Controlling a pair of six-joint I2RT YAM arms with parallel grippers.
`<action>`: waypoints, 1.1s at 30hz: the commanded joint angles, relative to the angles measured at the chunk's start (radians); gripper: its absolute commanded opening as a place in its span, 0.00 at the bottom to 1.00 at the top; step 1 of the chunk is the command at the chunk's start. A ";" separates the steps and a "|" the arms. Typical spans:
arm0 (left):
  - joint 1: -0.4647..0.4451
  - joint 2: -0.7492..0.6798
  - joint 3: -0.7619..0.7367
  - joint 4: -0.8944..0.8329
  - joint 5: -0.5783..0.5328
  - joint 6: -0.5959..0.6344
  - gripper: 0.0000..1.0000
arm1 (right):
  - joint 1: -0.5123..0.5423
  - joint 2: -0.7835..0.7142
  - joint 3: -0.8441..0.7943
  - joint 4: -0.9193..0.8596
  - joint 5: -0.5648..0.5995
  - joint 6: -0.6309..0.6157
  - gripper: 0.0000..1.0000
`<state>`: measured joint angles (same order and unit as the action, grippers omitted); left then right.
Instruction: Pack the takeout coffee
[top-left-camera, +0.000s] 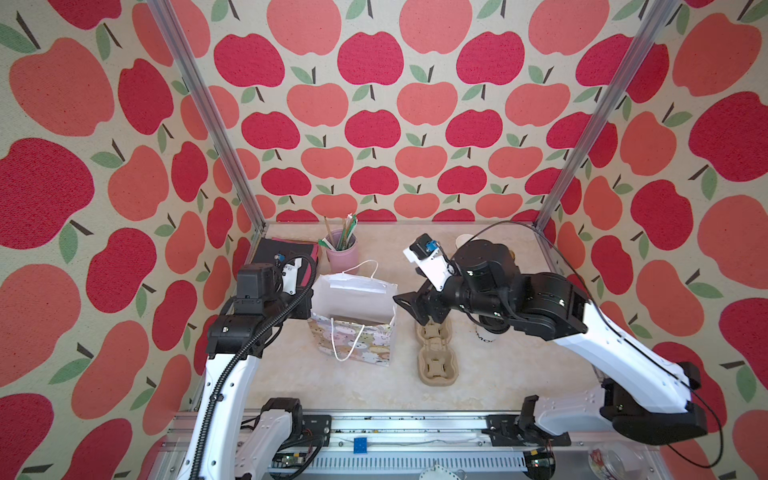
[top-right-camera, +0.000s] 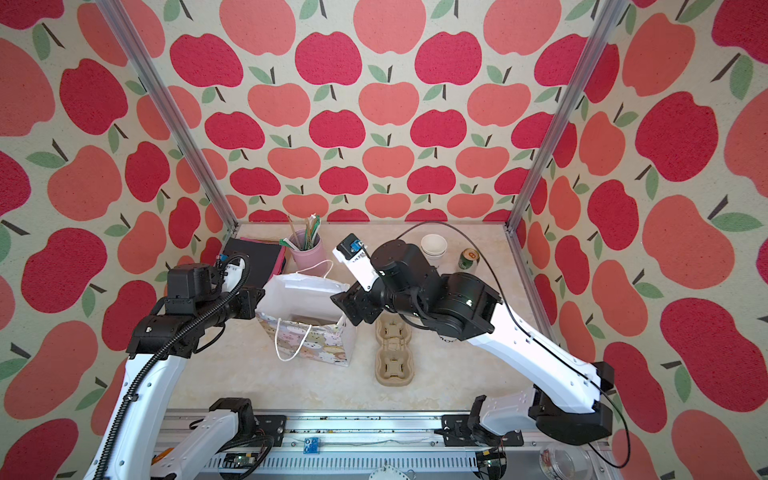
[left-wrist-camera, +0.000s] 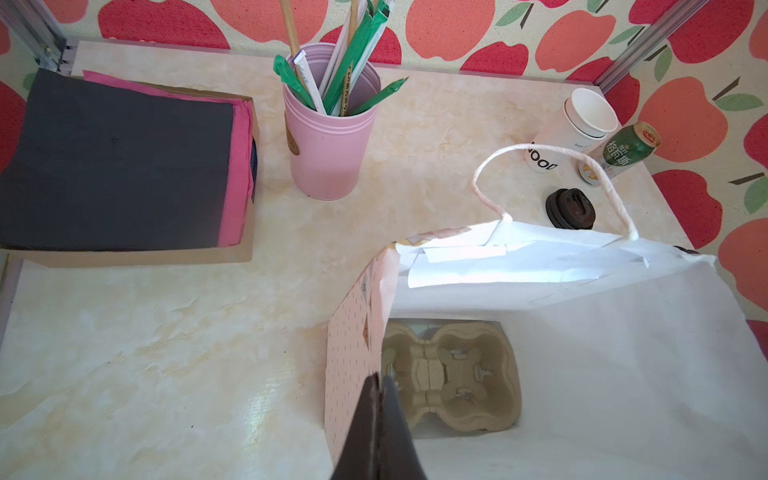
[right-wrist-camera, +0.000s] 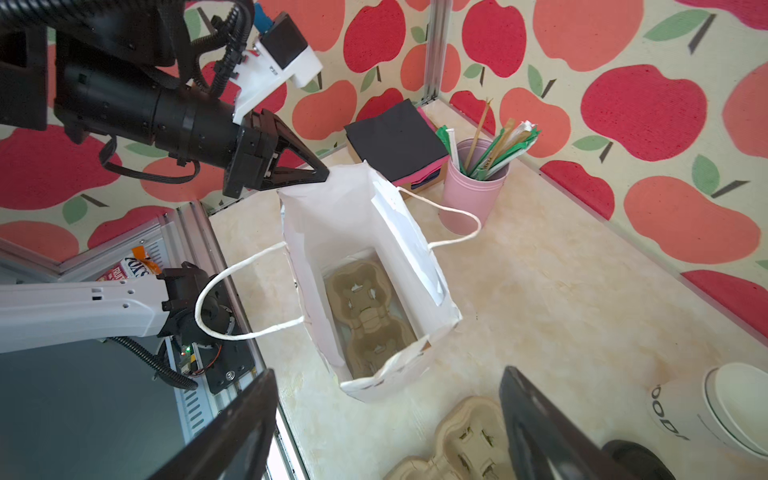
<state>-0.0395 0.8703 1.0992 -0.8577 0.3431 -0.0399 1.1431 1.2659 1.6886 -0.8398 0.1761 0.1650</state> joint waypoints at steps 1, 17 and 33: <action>0.007 -0.010 -0.012 -0.023 -0.019 -0.019 0.00 | -0.070 -0.046 -0.136 0.022 0.054 0.093 0.85; 0.006 -0.022 -0.018 -0.023 -0.018 -0.037 0.00 | -0.187 0.205 -0.390 -0.007 -0.014 0.245 0.79; 0.006 -0.034 -0.035 -0.018 -0.021 -0.031 0.00 | -0.194 0.472 -0.379 0.025 -0.050 0.272 0.60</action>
<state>-0.0395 0.8433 1.0805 -0.8619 0.3355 -0.0628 0.9550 1.7130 1.3045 -0.8169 0.1364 0.4259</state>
